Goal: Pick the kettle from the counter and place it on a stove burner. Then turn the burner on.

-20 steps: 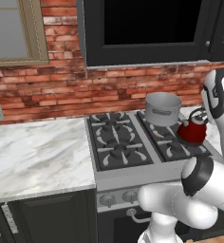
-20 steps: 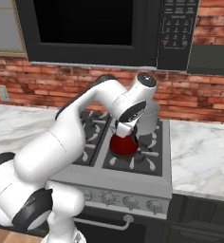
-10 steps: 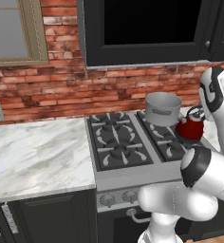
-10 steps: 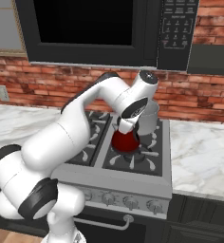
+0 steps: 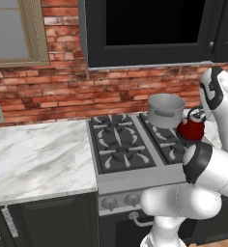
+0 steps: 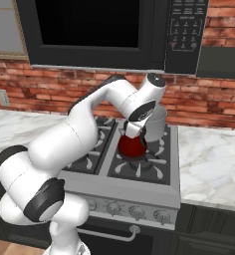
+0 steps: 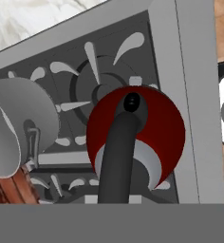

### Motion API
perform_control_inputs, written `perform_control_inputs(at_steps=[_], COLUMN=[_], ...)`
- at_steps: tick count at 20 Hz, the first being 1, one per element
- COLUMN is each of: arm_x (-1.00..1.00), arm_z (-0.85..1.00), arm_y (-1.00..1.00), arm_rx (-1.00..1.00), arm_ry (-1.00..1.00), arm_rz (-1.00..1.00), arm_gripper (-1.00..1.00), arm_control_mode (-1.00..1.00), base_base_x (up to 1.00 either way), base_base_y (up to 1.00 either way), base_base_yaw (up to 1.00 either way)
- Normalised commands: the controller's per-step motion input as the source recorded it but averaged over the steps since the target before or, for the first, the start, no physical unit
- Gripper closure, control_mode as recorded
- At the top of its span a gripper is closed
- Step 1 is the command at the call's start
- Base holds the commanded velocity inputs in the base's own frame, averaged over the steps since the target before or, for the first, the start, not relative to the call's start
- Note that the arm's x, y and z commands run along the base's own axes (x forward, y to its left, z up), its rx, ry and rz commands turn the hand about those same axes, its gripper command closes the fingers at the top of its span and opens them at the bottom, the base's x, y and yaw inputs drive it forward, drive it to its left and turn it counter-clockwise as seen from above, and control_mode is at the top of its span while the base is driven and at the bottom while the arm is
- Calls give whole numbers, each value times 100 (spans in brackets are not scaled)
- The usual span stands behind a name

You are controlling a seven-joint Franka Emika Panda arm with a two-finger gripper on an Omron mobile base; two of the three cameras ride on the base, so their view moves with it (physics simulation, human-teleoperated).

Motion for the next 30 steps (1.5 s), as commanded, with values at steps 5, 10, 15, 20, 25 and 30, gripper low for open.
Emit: perform_control_inputs(at_steps=[5, 10, 15, 20, 25, 30], arm_x=[8, 10, 9, 2, 1, 10], arm_z=[-20, -22, -15, -12, -10, 0], arm_y=[0, 0, 0, 0, 0, -16], arm_rx=[0, -1, -1, -3, -2, 0], arm_ry=[0, 0, 0, 0, 0, 0], arm_rz=[0, 0, 0, 0, 0, 0], arm_gripper=[100, 100, 100, 100, 100, 100], arm_control_mode=[-100, -100, -100, -100, -100, -100], base_base_x=[0, 0, 0, 0, 0, 0], base_base_y=[0, 0, 0, 0, 0, 0], base_base_yaw=[0, 0, 0, 0, 0, 0])
